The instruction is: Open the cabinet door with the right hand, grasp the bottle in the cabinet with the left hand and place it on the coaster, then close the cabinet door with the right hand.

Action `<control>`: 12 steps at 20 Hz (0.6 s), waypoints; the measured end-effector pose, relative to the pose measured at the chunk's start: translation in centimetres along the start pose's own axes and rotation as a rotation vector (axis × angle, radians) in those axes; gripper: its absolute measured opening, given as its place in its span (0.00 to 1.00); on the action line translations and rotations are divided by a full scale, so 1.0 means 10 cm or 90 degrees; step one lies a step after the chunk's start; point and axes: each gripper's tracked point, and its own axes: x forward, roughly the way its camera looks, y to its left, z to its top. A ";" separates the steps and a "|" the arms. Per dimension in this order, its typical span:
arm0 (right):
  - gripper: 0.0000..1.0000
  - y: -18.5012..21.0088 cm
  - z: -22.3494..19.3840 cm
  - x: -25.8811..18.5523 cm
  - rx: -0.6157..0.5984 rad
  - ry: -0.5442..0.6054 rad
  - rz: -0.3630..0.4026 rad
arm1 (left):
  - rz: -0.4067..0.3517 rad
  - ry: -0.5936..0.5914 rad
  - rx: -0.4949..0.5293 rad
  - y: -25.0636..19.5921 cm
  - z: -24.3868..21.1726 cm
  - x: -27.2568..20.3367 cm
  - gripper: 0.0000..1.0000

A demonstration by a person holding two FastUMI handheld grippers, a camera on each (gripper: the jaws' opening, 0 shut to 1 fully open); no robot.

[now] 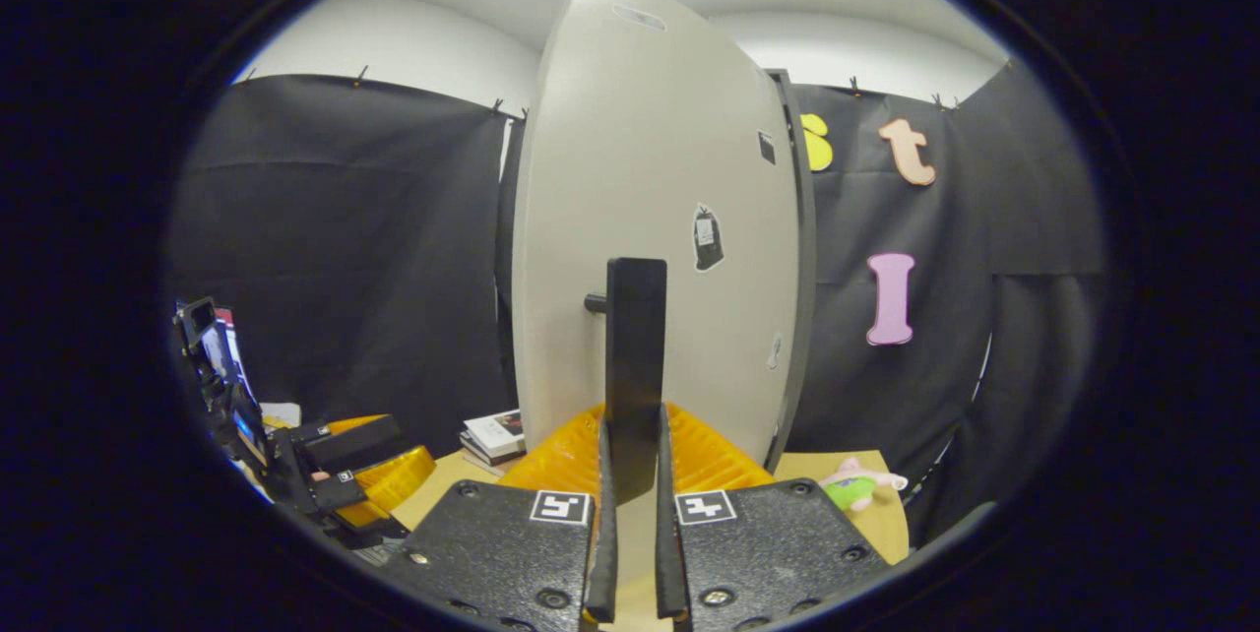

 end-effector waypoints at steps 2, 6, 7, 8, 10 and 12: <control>0.18 -0.07 -0.01 -0.04 -0.001 0.000 -0.014 | -0.006 0.001 -0.002 -0.04 -0.01 0.01 0.95; 0.18 -0.24 -0.03 -0.15 -0.001 0.000 -0.058 | -0.016 0.007 -0.001 -0.12 -0.05 0.03 0.95; 0.18 -0.29 -0.03 -0.17 -0.002 -0.001 -0.071 | -0.018 0.008 0.000 -0.13 -0.06 0.03 0.95; 0.18 -0.33 -0.04 -0.20 -0.002 -0.001 -0.082 | -0.020 0.009 -0.001 -0.15 -0.07 0.02 0.95; 0.16 -0.42 -0.05 -0.26 -0.001 -0.003 -0.105 | -0.025 0.010 -0.002 -0.20 -0.06 0.01 0.95; 0.12 -0.50 -0.05 -0.31 0.000 -0.003 -0.120 | -0.029 0.010 -0.002 -0.22 -0.07 0.03 0.95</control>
